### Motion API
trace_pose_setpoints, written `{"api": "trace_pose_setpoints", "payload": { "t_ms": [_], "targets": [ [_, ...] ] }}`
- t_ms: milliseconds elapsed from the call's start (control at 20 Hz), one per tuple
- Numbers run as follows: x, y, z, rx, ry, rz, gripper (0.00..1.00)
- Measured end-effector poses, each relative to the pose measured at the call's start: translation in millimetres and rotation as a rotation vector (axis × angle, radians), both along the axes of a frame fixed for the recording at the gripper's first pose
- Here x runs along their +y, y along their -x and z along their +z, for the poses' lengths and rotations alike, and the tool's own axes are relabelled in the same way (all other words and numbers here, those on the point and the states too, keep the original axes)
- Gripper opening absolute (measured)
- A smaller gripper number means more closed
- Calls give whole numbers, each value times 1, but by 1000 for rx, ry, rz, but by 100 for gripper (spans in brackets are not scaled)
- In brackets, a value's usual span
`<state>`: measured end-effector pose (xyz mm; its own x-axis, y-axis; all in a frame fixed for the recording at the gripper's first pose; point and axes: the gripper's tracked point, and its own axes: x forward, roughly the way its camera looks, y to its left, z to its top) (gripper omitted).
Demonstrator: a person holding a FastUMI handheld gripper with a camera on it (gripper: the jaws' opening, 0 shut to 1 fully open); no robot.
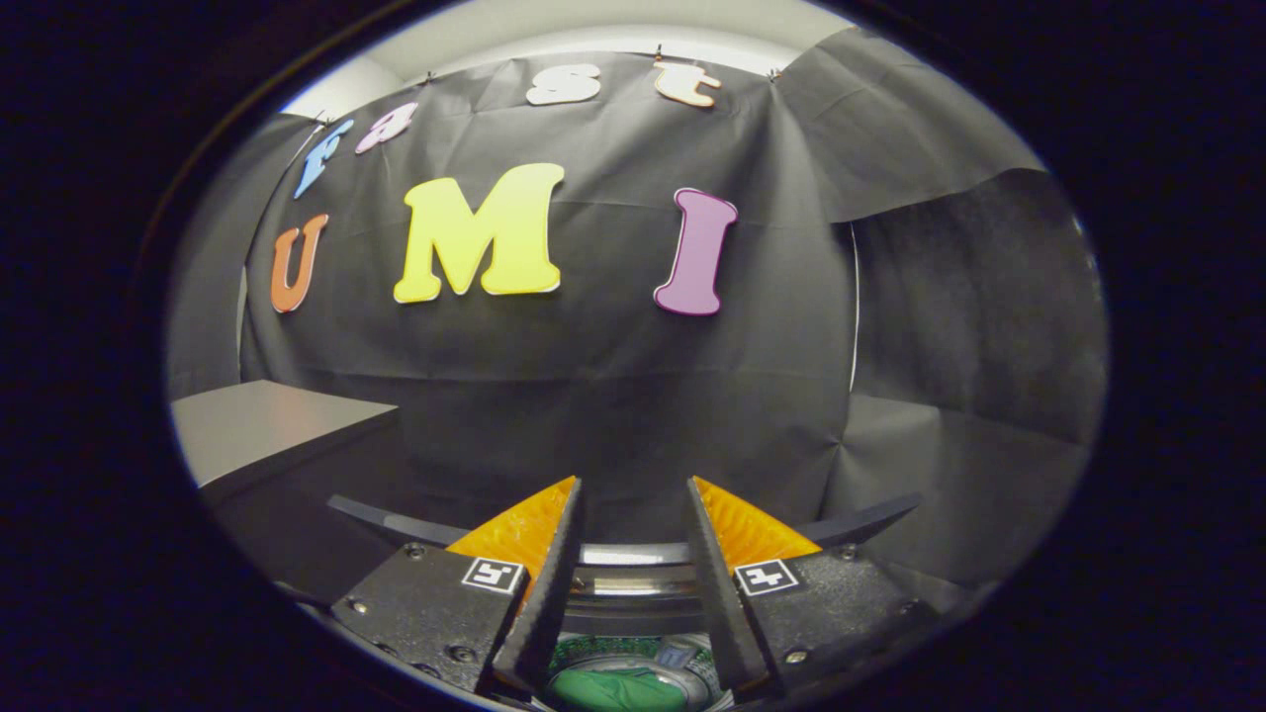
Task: Put the clothes into the washing machine and then close the washing machine lid.
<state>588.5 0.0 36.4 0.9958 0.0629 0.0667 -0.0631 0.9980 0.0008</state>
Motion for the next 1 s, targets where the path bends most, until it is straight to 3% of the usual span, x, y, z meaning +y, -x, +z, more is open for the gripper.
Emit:
{"api": "trace_pose_setpoints", "payload": {
  "t_ms": [450,550,1000],
  "targets": [
    [-2,29,-30,54,49,16,66],
    [-2,33,-50,145,84,36,71],
    [5,50,-76,207,37,55,75]
  ]
}}
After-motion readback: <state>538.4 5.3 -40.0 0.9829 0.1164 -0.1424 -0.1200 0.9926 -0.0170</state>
